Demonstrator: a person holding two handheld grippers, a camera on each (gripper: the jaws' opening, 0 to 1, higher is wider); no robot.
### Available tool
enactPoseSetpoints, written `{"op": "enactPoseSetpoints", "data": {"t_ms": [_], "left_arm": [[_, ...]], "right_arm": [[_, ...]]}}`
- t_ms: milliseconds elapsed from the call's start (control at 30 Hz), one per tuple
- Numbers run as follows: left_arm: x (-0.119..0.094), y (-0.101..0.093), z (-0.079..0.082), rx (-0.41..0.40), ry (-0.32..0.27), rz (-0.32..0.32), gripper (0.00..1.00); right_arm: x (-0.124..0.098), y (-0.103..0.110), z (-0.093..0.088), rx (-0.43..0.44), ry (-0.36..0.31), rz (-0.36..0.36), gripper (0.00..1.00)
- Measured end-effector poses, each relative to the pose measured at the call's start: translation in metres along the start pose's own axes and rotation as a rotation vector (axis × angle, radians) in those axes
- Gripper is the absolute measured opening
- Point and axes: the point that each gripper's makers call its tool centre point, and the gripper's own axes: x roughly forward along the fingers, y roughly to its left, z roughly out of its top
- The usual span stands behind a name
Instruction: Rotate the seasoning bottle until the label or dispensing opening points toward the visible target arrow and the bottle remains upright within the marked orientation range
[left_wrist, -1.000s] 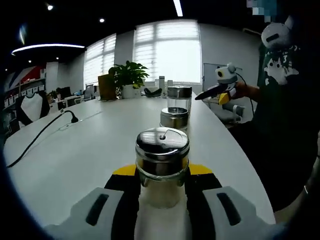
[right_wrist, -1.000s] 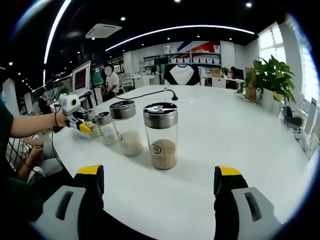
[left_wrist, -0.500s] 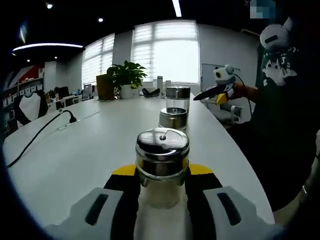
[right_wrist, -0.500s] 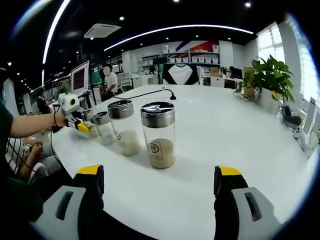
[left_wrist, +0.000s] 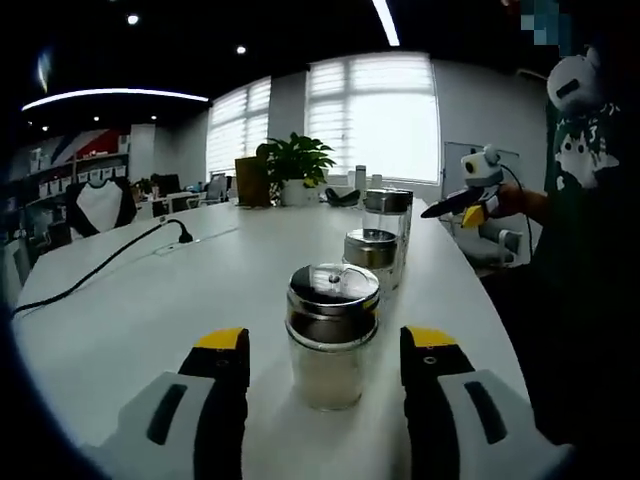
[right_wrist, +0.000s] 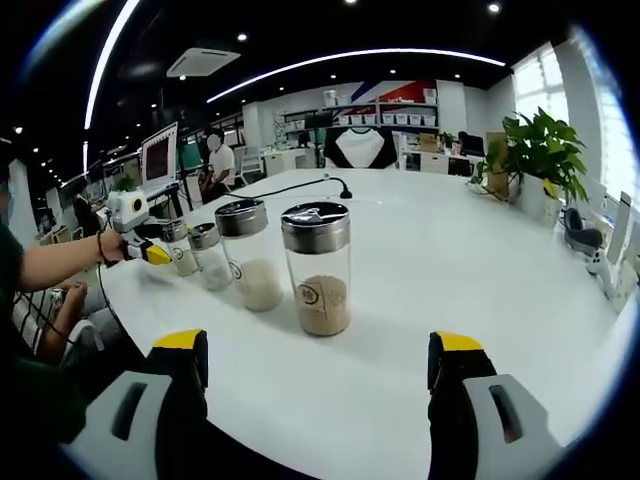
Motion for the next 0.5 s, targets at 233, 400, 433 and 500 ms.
{"op": "enactPoseSetpoints", "data": {"t_ms": [233,400,433,500], "left_arm": [[-0.005,-0.008,-0.006,-0.034,-0.030,0.145,0.66],[-0.013,0.007,-0.017,-0.061,-0.022,0.360,0.68],[-0.015,0.008,-0.016,-0.080,-0.038,0.380,0.68],[-0.017,0.008,-0.015,-0.112,-0.057,0.407,0.68]], "right_arm": [[-0.002,-0.003,0.000,0.002,-0.003,-0.009,0.93],[-0.001,-0.001,0.000,0.002,0.000,-0.005,0.93],[0.000,-0.001,0.000,0.001,0.000,-0.004,0.93],[0.000,-0.001,0.001,-0.004,-0.001,-0.002,0.93]]}}
